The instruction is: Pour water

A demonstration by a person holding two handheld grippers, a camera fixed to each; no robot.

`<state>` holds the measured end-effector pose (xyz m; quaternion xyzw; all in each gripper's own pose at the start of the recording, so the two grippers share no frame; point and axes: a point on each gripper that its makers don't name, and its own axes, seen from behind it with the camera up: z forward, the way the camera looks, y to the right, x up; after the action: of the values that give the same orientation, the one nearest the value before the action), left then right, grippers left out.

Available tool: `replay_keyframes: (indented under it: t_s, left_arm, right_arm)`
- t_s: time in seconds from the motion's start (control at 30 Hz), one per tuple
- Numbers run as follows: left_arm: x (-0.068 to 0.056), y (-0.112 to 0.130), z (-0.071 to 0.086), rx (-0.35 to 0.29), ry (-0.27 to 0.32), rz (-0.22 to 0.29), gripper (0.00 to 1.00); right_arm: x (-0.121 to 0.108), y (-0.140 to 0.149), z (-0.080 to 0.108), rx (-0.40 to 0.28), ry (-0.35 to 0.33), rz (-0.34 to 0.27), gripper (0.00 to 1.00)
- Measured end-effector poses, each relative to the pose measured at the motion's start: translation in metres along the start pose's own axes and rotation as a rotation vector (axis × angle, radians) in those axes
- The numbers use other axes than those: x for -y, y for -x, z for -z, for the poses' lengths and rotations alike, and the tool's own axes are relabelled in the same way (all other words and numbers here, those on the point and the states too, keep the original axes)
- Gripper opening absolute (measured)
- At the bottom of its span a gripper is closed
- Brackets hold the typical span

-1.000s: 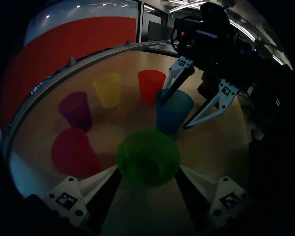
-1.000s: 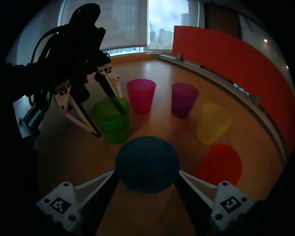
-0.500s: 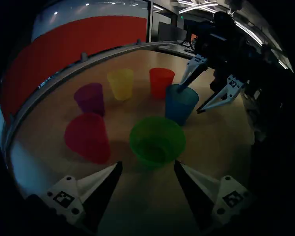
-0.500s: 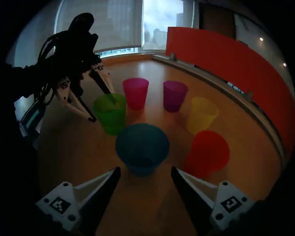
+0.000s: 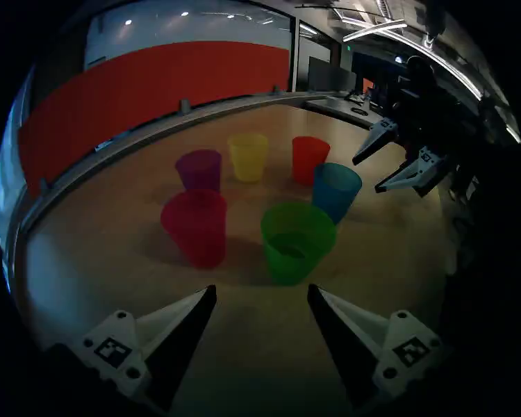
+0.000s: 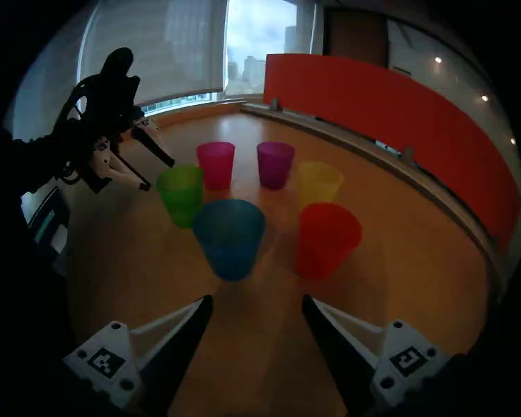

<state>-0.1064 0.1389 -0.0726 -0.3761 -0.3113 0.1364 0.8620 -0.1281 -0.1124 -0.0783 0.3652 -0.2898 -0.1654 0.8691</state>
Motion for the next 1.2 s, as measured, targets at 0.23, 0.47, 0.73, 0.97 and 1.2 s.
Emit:
replay_keyframes:
  t_s: [0.23, 0.47, 0.73, 0.97, 1.2]
  left_arm:
    - [0.016, -0.005, 0.016, -0.071, -0.085, 0.045, 0.98]
    - [0.038, -0.017, 0.033, -0.178, -0.197, 0.074, 0.97]
    - [0.062, -0.032, 0.053, -0.298, -0.31, 0.11, 0.98]
    - [0.078, -0.04, 0.068, -0.379, -0.394, 0.148, 0.98]
    - [0.095, -0.049, 0.086, -0.468, -0.493, 0.186, 0.98]
  right_arm:
    - [-0.016, -0.001, 0.02, -0.054, 0.066, -0.05, 0.99]
    - [-0.046, -0.008, 0.042, -0.121, 0.175, -0.092, 0.99]
    - [-0.071, -0.013, 0.055, -0.202, 0.302, -0.139, 0.99]
    - [-0.09, -0.022, 0.062, -0.277, 0.404, -0.191, 0.99]
    - [-0.11, -0.042, 0.077, -0.374, 0.531, -0.218, 0.99]
